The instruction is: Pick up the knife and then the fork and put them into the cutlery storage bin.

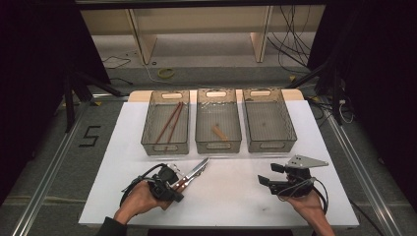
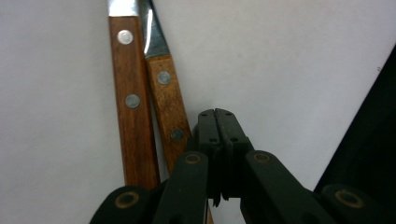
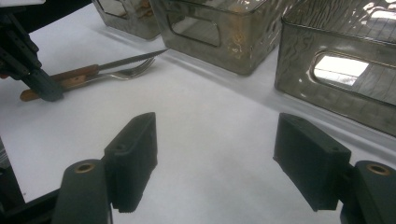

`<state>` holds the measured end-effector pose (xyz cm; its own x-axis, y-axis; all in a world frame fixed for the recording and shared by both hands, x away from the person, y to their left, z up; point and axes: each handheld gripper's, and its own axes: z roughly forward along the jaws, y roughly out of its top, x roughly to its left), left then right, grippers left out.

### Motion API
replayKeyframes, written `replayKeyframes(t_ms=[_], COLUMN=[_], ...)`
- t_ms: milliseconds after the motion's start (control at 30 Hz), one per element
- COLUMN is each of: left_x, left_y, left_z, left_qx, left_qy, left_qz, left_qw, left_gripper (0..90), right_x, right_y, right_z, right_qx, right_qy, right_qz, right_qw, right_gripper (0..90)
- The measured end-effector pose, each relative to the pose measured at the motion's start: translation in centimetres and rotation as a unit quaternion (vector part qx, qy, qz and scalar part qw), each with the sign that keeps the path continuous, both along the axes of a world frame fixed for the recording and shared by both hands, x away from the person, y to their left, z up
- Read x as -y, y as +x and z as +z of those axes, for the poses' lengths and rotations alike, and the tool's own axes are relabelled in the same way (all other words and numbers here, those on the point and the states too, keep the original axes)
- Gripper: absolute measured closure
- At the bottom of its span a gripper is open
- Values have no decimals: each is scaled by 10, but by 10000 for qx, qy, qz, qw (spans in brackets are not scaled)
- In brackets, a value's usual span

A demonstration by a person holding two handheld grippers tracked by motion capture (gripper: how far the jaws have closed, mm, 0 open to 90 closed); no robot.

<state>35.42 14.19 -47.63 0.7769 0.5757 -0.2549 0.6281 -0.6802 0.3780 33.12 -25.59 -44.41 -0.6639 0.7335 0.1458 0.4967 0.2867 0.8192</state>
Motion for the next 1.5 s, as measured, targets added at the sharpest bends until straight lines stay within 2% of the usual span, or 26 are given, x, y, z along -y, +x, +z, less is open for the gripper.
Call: replayKeyframes(t_ms=[300, 600, 700, 767, 833, 900, 1000, 1067, 1233, 1500], left_x=[-11, -10, -10, -11, -16, -21, -29, -30, -25, -24], left_y=[5, 5, 4, 5, 8, 13, 21, 26, 33, 38], left_z=[1, 2, 10, 19, 30, 39, 47, 49, 41, 22], left_qx=[142, 204, 226, 346, 468, 646, 763, 802, 816, 629], left_qy=[106, 194, 110, -21, -180, -289, -306, -183, 81, 476], left_qz=[212, 219, 159, 200, 346, 560, 830, 916, 774, 566], left_qw=[9996, 9994, 9996, 9992, 9981, 9959, 9932, 9924, 9936, 9953], left_gripper=[887, 879, 837, 792, 731, 646, 533, 466, 402, 420], right_x=[-1, -1, -1, -1, -1, -1, -1, -1, -1, -2], right_y=[0, 0, 1, 0, 1, 1, 0, 0, 0, 1], right_z=[0, 0, 0, 0, 0, 0, 1, 1, 1, 0], right_qx=[-16, -14, -6, -4, 2, 2, 3, 4, -8, -21], right_qy=[-45, -49, -38, -39, -35, -42, -45, -41, -33, -37], right_qz=[27, 24, 20, 15, 18, 16, 12, 15, 14, 36], right_qw=[10000, 10000, 10000, 10000, 10000, 10000, 10000, 10000, 10000, 10000], right_gripper=[309, 309, 309, 309, 309, 309, 309, 309, 309, 309])
